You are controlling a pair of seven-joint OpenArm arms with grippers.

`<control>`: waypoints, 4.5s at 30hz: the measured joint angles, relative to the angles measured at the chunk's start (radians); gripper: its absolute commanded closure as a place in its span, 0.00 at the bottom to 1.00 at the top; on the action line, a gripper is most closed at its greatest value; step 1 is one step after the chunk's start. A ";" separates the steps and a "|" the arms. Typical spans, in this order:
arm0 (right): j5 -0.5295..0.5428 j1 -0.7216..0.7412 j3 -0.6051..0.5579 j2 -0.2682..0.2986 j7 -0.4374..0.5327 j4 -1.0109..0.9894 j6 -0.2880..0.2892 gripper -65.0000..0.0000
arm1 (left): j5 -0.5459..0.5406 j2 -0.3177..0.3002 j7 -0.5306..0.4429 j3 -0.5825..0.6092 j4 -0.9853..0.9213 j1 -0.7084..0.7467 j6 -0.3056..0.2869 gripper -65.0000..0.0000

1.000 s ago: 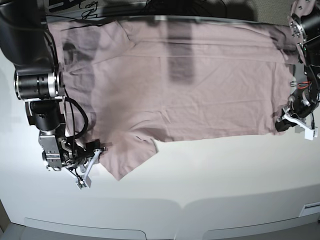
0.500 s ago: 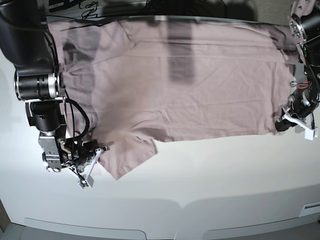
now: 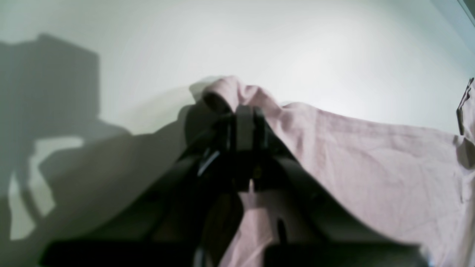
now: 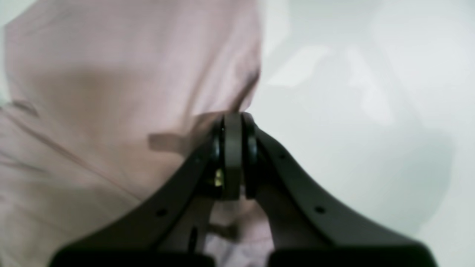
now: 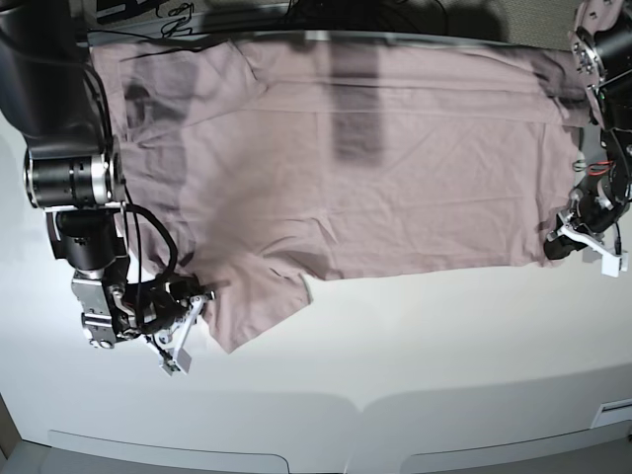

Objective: Fold the T-shirt properly
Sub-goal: 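Grasp the hem corners with both grippers, then lift the hem with both grippers and fold it toward the collar, then lay the hem over the collar and release with both grippers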

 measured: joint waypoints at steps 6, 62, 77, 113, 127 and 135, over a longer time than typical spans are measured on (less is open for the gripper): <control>0.018 0.038 0.000 0.018 -0.029 -0.002 0.004 0.61 | -0.007 0.000 0.001 0.000 0.000 0.000 0.000 1.00; 0.261 -0.056 0.002 0.019 -0.303 0.017 0.035 0.56 | -0.092 0.059 -0.053 -0.002 0.006 0.052 -0.004 1.00; 0.023 -0.068 0.002 0.008 0.013 0.014 0.055 1.00 | -0.075 0.062 -0.105 -0.002 0.006 0.055 -0.009 1.00; 0.392 -0.629 0.133 0.260 -0.089 1.056 -0.095 1.00 | -0.008 0.039 -0.020 0.007 0.616 0.297 0.022 1.00; 0.468 -0.985 0.496 0.245 -0.145 1.369 -0.083 1.00 | -0.181 -0.028 -0.047 0.006 0.724 0.486 0.022 1.00; 0.488 -1.136 0.516 0.239 -0.135 1.403 -0.083 1.00 | -0.177 -0.056 -0.053 0.006 0.734 0.573 0.022 1.00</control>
